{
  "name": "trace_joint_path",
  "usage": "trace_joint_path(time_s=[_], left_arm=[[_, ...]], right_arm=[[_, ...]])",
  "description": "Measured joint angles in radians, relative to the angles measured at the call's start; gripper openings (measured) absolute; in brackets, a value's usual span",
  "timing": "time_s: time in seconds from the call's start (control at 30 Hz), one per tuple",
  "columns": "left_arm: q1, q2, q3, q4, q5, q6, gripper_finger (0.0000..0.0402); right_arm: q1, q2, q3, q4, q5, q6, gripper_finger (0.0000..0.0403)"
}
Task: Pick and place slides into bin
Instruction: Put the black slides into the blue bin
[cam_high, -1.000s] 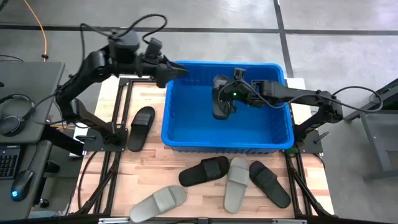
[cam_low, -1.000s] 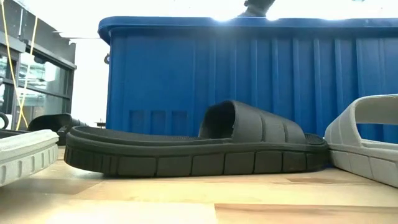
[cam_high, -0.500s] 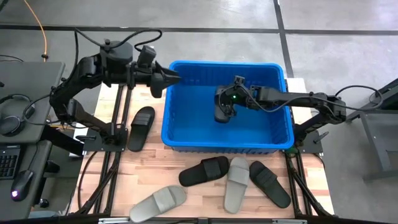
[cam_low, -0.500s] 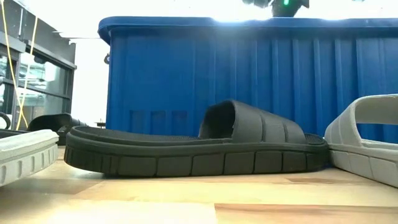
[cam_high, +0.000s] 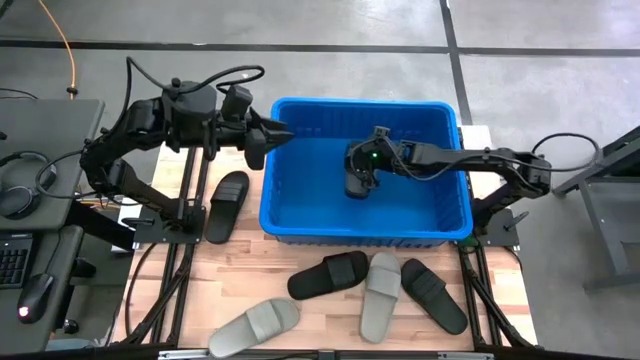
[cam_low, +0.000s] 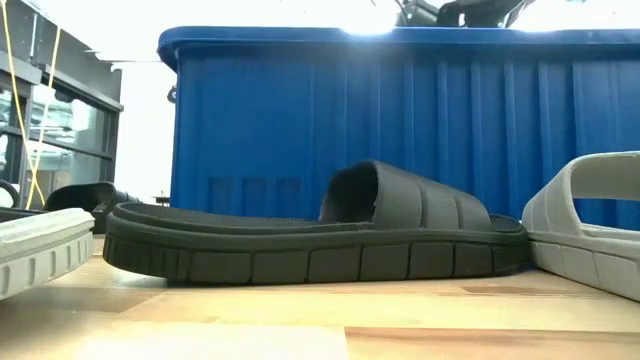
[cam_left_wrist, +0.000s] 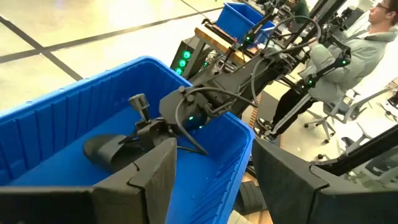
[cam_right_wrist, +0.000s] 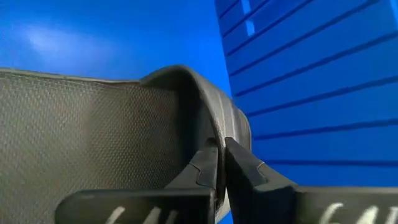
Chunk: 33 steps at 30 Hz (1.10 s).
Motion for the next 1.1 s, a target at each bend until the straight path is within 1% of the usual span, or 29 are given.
trace_joint_path(time_s=[0.13, 0.23, 0.5, 0.63, 0.8, 0.97, 1.1], left_arm=[[-0.001, 0.0, 0.0, 0.0, -0.007, -0.008, 0.0197], [-0.001, 0.0, 0.0, 0.0, -0.007, -0.009, 0.0198], [0.001, 0.0, 0.0, 0.0, -0.008, 0.001, 0.0197], [0.001, 0.0, 0.0, 0.0, -0.009, 0.016, 0.0198], [0.003, 0.0, 0.0, -0.012, -0.01, 0.017, 0.0198], [0.003, 0.0, 0.0, -0.017, -0.022, 0.019, 0.0198], [0.003, 0.0, 0.0, -0.025, -0.035, 0.019, 0.0197]], right_arm=[[-0.004, 0.048, 0.0, 0.057, -0.015, -0.032, 0.0], [-0.004, 0.073, 0.0, 0.064, -0.008, -0.033, 0.0], [-0.004, 0.079, 0.0, 0.14, -0.03, -0.034, 0.0], [-0.004, 0.079, 0.001, 0.139, -0.054, -0.041, 0.0], [-0.006, 0.117, 0.001, 0.174, -0.062, -0.061, 0.0], [-0.006, 0.145, 0.001, 0.178, -0.001, -0.061, 0.0], [-0.014, 0.145, 0.001, 0.185, 0.0, -0.061, 0.0]])
